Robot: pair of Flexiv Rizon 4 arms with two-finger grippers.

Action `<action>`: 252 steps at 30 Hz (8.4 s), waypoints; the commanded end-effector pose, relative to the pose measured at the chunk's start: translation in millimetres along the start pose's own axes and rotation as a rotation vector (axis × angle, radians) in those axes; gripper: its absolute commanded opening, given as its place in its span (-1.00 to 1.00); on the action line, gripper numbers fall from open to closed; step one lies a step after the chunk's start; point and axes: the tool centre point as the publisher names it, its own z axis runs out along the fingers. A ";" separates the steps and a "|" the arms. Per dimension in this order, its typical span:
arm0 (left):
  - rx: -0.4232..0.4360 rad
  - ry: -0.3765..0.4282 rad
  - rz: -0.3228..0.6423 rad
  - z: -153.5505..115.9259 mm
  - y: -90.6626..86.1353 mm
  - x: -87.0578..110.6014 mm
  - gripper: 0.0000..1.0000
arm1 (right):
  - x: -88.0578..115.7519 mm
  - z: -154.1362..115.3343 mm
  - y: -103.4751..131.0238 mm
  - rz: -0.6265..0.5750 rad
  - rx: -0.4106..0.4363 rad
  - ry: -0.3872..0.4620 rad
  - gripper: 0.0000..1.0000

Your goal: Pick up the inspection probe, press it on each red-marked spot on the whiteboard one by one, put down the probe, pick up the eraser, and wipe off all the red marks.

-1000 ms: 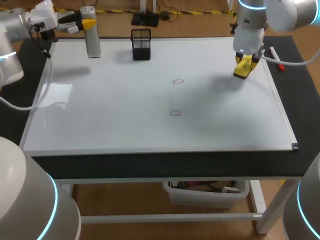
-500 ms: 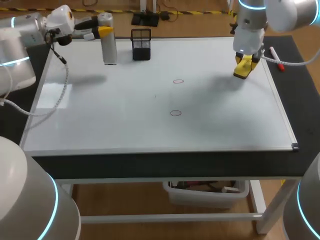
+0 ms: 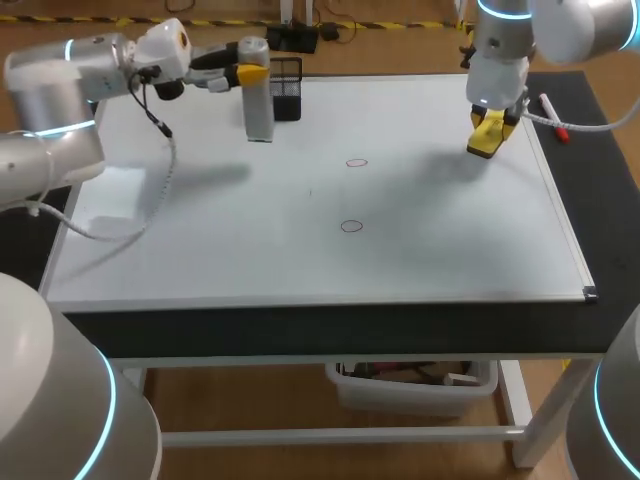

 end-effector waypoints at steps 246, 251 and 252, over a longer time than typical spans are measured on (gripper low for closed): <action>0.030 -0.294 0.128 -121.2 -9.8 -51.3 -1.00 | -114.1 -12.3 94.5 -0.372 0.011 -0.039 -1.00; 0.030 -0.294 0.128 -121.2 -9.8 -51.3 -1.00 | -134.8 -11.7 108.3 -0.443 0.014 -0.050 -1.00; 0.030 -0.294 0.128 -121.2 -9.8 -51.3 -1.00 | -139.2 -11.4 110.9 -0.459 0.016 -0.051 -1.00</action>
